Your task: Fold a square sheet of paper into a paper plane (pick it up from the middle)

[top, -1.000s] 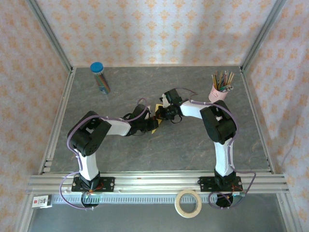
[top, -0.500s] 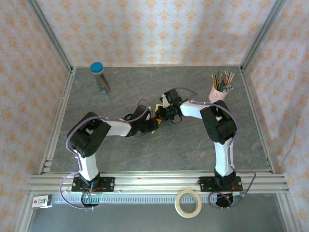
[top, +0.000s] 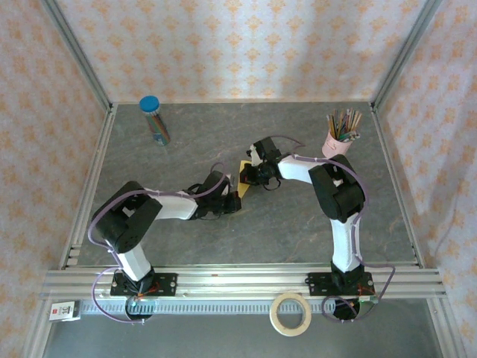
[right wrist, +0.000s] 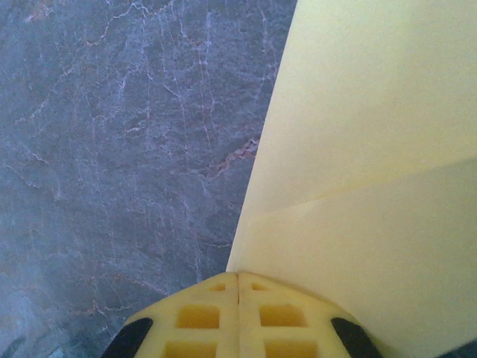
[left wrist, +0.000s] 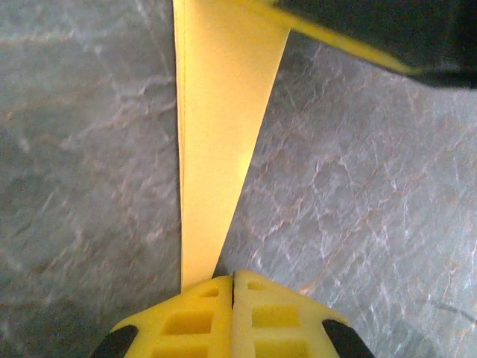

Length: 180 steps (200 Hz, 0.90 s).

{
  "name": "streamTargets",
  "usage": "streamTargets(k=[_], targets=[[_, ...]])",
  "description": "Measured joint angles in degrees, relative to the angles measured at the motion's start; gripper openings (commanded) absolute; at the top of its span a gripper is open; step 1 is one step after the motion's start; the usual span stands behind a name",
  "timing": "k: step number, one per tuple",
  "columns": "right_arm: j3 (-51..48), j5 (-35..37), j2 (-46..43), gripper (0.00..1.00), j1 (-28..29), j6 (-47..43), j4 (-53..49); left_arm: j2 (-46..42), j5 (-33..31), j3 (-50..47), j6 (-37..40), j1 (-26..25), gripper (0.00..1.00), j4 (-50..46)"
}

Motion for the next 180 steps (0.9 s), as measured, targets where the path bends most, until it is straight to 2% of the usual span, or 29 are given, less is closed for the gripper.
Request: streamTargets(k=[38,69,120,180], targets=[[-0.5,-0.2,0.0,0.0,0.0,0.2,1.3,-5.4,0.0,-1.0,-0.7,-0.6,0.0,-5.0],[-0.9,-0.9,-0.2,0.0,0.0,0.8,2.3,-9.3,-1.5,-0.7,-2.6,-0.3,0.0,-2.7],[-0.7,-1.4,-0.2,0.0,0.0,0.8,2.2,-0.3,-3.2,3.1,-5.4,0.9,0.0,1.8],[0.0,-2.4,-0.1,0.03,0.0,0.8,1.1,2.6,-4.6,3.0,-6.4,2.7,0.0,3.5]])
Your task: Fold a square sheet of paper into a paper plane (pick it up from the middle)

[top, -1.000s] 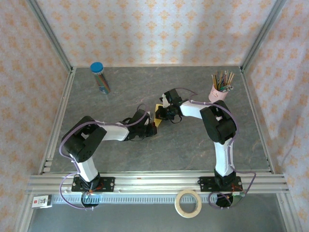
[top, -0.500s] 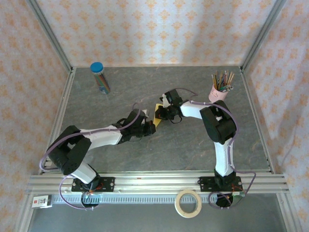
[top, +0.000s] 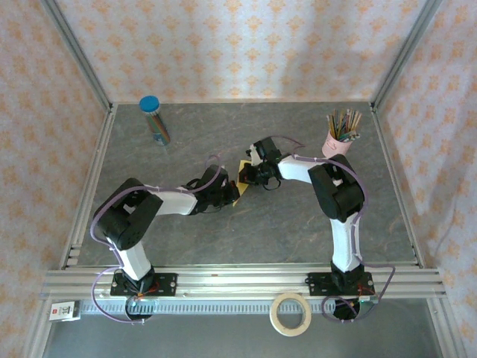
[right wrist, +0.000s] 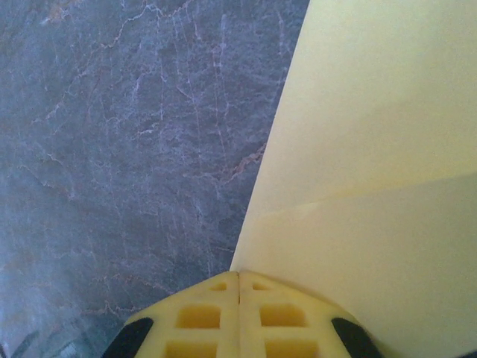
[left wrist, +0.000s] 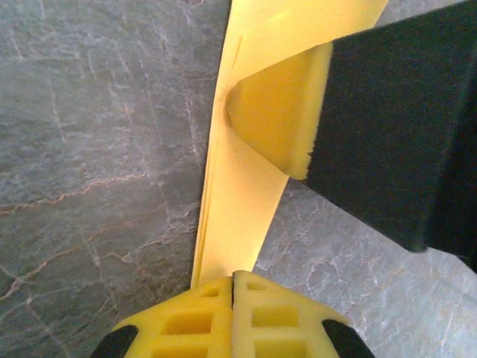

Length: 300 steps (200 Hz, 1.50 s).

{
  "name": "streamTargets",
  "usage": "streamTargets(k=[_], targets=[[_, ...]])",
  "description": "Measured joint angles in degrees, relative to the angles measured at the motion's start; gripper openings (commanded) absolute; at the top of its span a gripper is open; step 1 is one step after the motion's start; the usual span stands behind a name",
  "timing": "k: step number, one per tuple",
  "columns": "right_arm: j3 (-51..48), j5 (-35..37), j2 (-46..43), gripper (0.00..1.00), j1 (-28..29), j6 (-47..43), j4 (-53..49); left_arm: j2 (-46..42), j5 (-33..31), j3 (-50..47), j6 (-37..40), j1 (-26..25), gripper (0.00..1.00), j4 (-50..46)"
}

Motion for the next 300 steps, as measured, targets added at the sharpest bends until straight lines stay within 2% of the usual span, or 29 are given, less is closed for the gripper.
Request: streamTargets(k=[32,94,261,300], targets=[[1.0,-0.3,0.0,0.08,0.0,0.0,-1.1,0.8,0.2,-0.5,0.0,0.0,0.0,0.6],[5.1,0.8,0.0,0.11,-2.4,-0.4,-1.7,0.8,0.2,-1.1,0.0,0.0,0.0,1.7],[10.2,1.7,5.0,0.1,-3.7,-4.6,-6.9,0.8,0.8,0.4,0.9,0.0,0.0,-0.8],[10.5,1.9,5.4,0.1,-3.6,-4.5,-7.0,0.8,0.6,4.7,1.9,0.0,0.09,-2.8]])
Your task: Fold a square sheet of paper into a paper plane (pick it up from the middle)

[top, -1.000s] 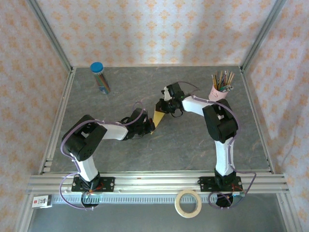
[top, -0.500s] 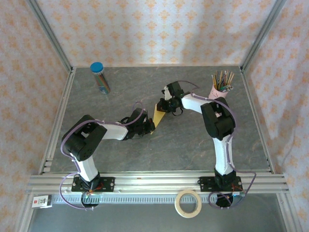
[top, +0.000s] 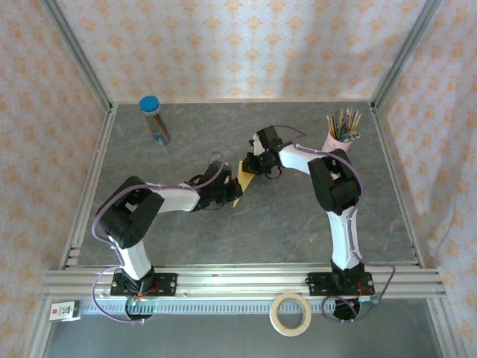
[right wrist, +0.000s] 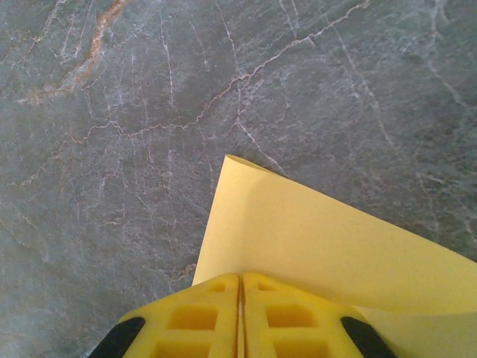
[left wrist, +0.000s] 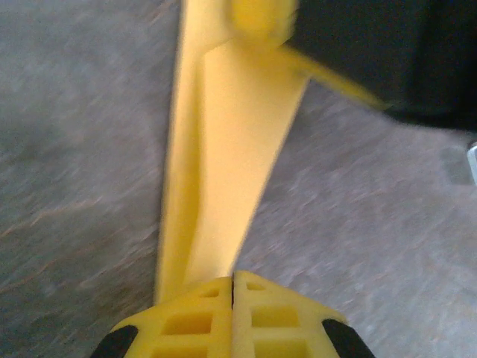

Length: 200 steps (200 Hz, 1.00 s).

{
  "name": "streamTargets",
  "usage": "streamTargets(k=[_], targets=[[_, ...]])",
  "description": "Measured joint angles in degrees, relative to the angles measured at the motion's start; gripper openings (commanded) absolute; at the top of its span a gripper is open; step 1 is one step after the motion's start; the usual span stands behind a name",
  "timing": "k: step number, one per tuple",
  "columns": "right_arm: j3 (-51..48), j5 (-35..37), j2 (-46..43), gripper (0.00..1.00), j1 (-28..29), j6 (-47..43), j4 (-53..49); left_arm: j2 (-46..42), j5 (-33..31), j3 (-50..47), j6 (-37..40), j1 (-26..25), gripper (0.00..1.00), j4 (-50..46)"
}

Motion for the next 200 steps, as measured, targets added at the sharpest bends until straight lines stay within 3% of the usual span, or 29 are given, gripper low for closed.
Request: streamTargets(k=[40,141,169,200], targets=[[0.0,0.0,0.0,0.09,0.0,0.0,0.0,2.2,-1.4,5.4,-0.2,0.4,0.08,0.7],[-0.4,-0.7,-0.2,0.1,0.0,0.3,0.8,8.3,-4.3,6.8,-2.2,1.8,0.0,0.1],[-3.3,-1.0,-3.5,0.18,-0.1,1.4,2.7,8.3,-4.8,6.7,-2.6,1.8,0.0,0.0],[-5.4,-2.1,-6.4,0.14,0.0,1.8,4.5,8.3,-5.0,6.7,-2.6,1.8,0.0,0.0]])
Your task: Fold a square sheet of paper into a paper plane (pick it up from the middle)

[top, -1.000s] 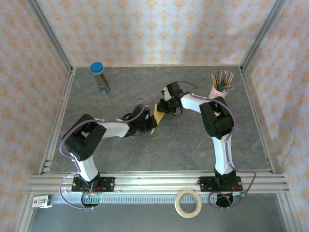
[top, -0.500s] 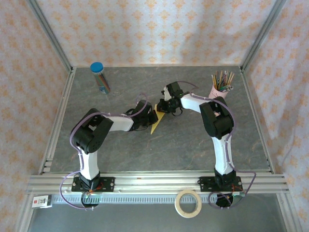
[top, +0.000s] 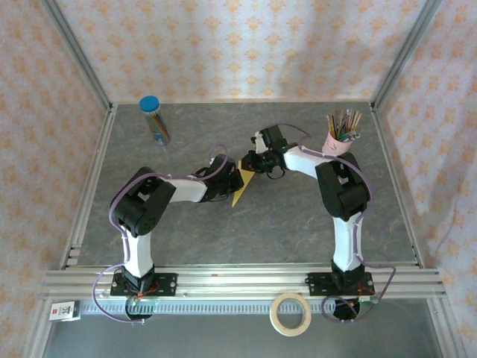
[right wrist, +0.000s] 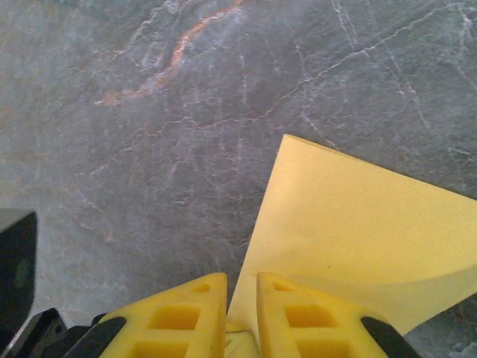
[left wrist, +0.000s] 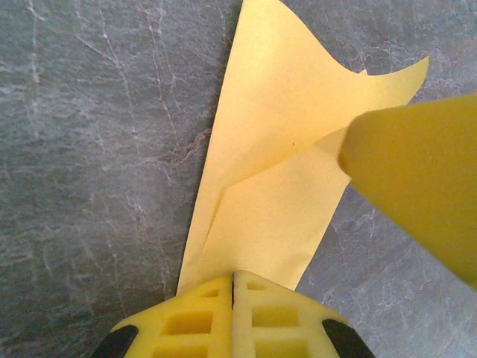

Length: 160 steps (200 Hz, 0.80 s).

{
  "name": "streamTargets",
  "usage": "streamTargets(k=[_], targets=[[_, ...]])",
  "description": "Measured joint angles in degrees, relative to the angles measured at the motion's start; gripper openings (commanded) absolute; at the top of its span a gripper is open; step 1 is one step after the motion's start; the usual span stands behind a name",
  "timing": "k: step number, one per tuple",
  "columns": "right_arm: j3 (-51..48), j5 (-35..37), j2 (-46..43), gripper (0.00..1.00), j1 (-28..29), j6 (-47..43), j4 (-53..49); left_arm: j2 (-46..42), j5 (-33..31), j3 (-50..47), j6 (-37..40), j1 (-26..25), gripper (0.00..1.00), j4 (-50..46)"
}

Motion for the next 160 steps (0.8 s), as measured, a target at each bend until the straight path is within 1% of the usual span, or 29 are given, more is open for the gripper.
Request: streamTargets(k=[30,53,93,136,160], targets=[[-2.3,-0.2,0.0,0.08,0.0,-0.1,0.5,0.0,0.0,0.0,0.0,0.0,0.0,0.0],[-2.4,-0.2,0.7,0.06,0.0,0.0,0.3,0.0,0.0,0.0,0.0,0.0,0.0,0.0],[-1.0,0.1,3.5,0.04,0.0,0.0,0.2,0.1,0.0,0.0,0.1,0.0,0.0,0.0],[-0.4,0.8,3.8,0.03,0.1,0.0,-0.1,0.0,0.4,0.1,1.0,0.0,0.0,-0.1],[-0.4,1.0,3.8,0.02,0.2,0.5,0.2,-1.0,1.8,0.1,1.4,0.0,0.05,0.0]])
